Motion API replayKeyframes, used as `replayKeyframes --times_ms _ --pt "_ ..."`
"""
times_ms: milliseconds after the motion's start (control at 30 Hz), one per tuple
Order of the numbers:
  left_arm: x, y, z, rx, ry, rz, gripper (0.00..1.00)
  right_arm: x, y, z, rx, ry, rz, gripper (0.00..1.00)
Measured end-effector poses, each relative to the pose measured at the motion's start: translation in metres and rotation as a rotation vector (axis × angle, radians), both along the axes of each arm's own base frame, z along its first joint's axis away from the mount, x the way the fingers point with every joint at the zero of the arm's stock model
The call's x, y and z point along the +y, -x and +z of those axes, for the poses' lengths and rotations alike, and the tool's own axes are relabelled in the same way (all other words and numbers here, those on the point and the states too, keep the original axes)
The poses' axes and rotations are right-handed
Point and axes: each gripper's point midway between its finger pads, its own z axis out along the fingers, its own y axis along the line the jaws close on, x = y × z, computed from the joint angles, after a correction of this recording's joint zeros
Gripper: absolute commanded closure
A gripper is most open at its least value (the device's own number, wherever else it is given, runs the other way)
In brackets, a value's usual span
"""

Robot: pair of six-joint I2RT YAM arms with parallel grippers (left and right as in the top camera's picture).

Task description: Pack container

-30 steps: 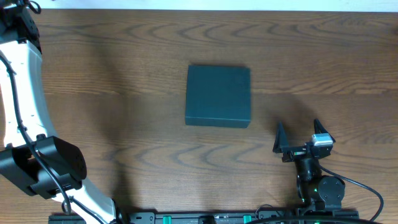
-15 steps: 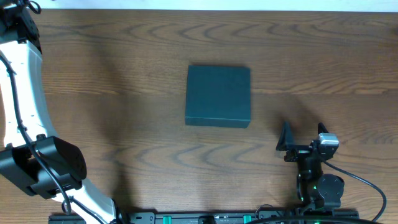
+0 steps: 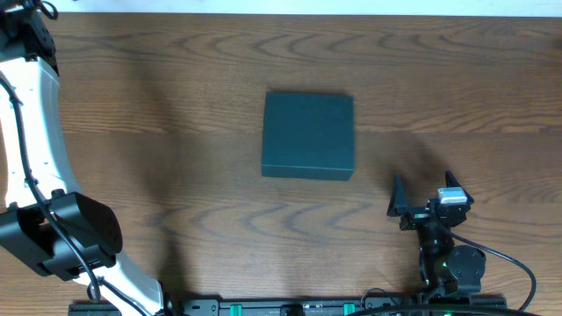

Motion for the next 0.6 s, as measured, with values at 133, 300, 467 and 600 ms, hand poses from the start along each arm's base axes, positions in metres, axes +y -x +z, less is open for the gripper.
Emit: replayKeyframes --times_ms 133,300,467,600 --pt "0.0000 0.0000 0.0000 0.000 0.000 0.000 0.01 0.0013 0.0001 -0.0004 0.000 0.019 0.008 0.01" --pt "0.0000 0.0000 0.0001 0.000 0.000 0.000 0.02 0.0017 0.0002 -0.0030 0.010 0.031 0.011 0.01" --pt "0.0000 0.0000 0.0000 0.000 0.000 0.000 0.02 0.0019 0.0005 -0.0072 0.027 0.032 0.012 0.01" --pt "0.0000 0.0000 0.0001 0.000 0.000 0.000 0.01 0.0020 0.0006 -0.0088 0.034 0.031 0.013 0.01"
